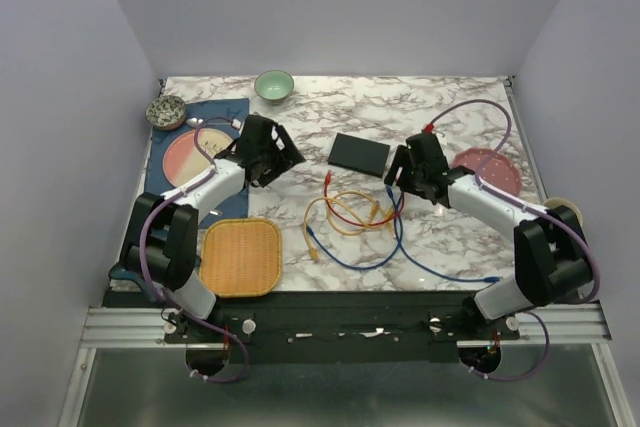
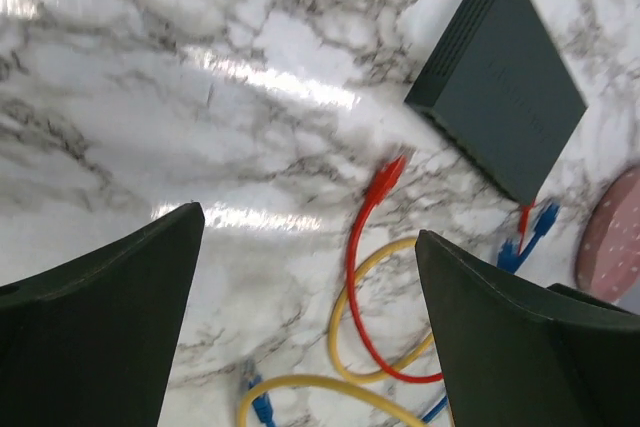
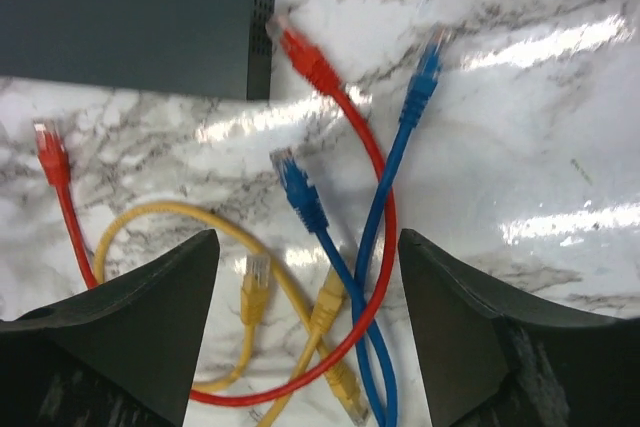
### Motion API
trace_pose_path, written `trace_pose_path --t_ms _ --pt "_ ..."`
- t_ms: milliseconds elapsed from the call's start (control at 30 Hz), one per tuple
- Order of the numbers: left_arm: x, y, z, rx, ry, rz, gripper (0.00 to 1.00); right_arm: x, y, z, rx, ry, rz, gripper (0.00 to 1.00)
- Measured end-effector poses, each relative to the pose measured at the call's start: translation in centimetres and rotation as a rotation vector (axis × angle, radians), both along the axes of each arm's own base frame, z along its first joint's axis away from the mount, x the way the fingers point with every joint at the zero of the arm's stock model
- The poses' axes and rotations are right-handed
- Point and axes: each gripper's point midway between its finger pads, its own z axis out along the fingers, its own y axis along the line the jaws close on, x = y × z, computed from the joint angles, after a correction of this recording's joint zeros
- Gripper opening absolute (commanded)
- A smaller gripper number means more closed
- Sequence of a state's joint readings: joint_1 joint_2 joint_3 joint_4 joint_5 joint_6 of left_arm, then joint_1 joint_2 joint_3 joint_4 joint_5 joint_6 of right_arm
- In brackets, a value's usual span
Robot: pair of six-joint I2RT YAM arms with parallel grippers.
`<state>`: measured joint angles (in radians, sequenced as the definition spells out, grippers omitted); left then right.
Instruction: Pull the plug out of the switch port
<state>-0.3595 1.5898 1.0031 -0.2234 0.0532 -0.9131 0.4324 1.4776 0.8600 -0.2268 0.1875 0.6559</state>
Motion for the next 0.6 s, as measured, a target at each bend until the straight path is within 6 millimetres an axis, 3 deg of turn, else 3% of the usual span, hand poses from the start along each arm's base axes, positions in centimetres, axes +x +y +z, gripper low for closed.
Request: trace_pose_path --t_ms 33,167,300,400,600 --pt "0.8 0.0 0.5 -0.006 -0.013 0.006 0.95 0.7 -0.1 0.3 0.001 -0.006 -0.011 0.70" --pt "2.8 0.1 1.4 -0.026 -0.029 0.025 0.89 4.8 0.1 1.8 0.033 -0.036 -0.067 0.67" --pt "2.7 -0.3 0.9 -0.039 -0.006 0.014 0.89 6.2 0.1 2.7 0.067 -0.047 -0.083 0.80" --pt "2.3 -0.3 0.6 -0.044 0.001 0.010 0.89 4.7 -0.1 2.0 0.076 -0.025 -0.064 0.86" --pt "-1.3 0.2 -2.4 -0.064 0.085 0.015 0.89 -1.9 -1.1 -1.7 0.048 0.092 -0.001 0.91"
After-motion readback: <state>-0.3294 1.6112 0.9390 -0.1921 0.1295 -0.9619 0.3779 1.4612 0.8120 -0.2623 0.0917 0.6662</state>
